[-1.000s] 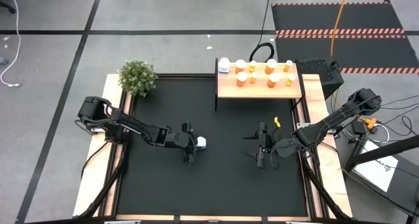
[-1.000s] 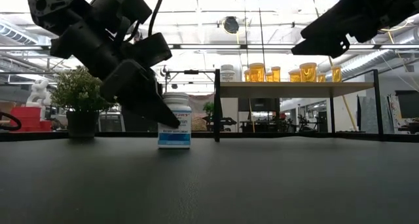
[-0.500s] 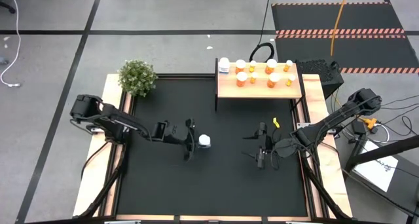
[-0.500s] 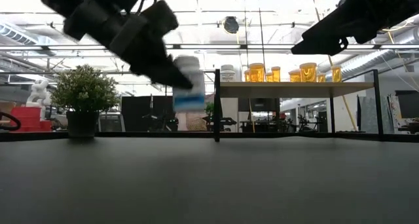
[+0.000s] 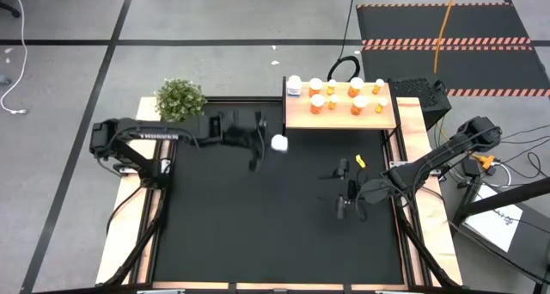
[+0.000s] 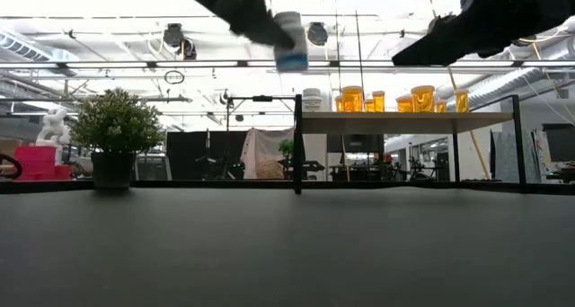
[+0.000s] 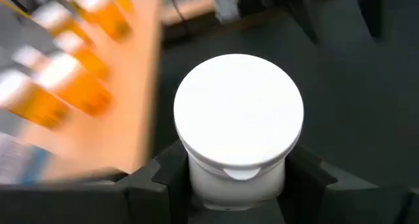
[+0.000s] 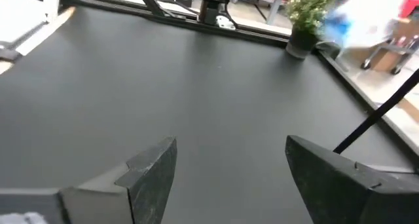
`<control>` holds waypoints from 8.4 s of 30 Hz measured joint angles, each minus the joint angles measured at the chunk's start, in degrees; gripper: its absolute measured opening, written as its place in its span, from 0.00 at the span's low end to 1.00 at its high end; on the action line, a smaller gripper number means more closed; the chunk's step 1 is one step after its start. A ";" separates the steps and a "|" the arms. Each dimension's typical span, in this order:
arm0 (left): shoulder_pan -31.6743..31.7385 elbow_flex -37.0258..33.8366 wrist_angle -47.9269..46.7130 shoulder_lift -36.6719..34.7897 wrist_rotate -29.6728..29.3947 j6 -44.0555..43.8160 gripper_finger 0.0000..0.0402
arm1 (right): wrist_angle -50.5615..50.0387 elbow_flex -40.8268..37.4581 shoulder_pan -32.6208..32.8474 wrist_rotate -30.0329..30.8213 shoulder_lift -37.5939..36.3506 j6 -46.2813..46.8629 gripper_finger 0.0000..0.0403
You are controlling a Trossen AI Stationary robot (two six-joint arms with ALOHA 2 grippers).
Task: Pick and place medicine bottles onto shelf by color
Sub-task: Put the large white pill bottle on the shelf, then return to Home Position
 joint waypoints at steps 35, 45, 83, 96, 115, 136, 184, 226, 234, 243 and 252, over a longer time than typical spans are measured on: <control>22.84 25.31 -3.65 23.69 18.50 11.22 0.42 | 0.57 0.00 -10.82 -0.15 -0.02 -12.98 0.69; 22.91 25.31 -3.39 25.55 21.01 11.01 0.42 | 0.57 0.00 -11.93 -0.19 -0.02 -12.80 0.69; 23.87 25.31 -3.91 26.01 21.69 9.95 0.58 | 0.57 0.02 -11.93 -0.26 -0.02 -12.54 0.69; 23.87 26.67 -3.08 25.97 22.01 6.44 0.77 | 0.57 0.04 -11.93 -0.26 -0.02 -12.54 0.69; 22.25 36.83 -18.83 18.00 15.21 0.47 0.73 | -2.16 0.07 -11.60 -0.48 -5.91 -9.48 0.67; 7.71 -15.87 1.54 -25.91 -0.38 -10.58 0.54 | -14.14 0.09 -11.75 -6.44 -19.81 -11.02 0.22; -1.59 -54.21 21.08 -44.85 -10.57 -22.49 0.02 | -4.24 -27.17 -17.70 -24.33 -45.02 -5.42 0.00; -1.57 -64.74 19.42 -67.34 -5.55 -18.12 0.03 | -14.31 -27.34 -24.73 -32.48 -62.75 -13.41 0.00; -1.57 -64.74 18.41 -67.34 -5.53 -18.39 0.01 | -13.82 -27.34 -24.83 -33.33 -62.62 -9.74 0.00; -1.57 -64.74 17.70 -67.74 -1.54 -18.60 0.01 | -13.70 -27.36 -24.82 -33.33 -62.62 -5.30 0.00; -1.57 -64.74 14.04 -71.39 1.40 -18.88 0.01 | -13.62 -27.36 -24.82 -33.29 -62.62 -5.26 0.00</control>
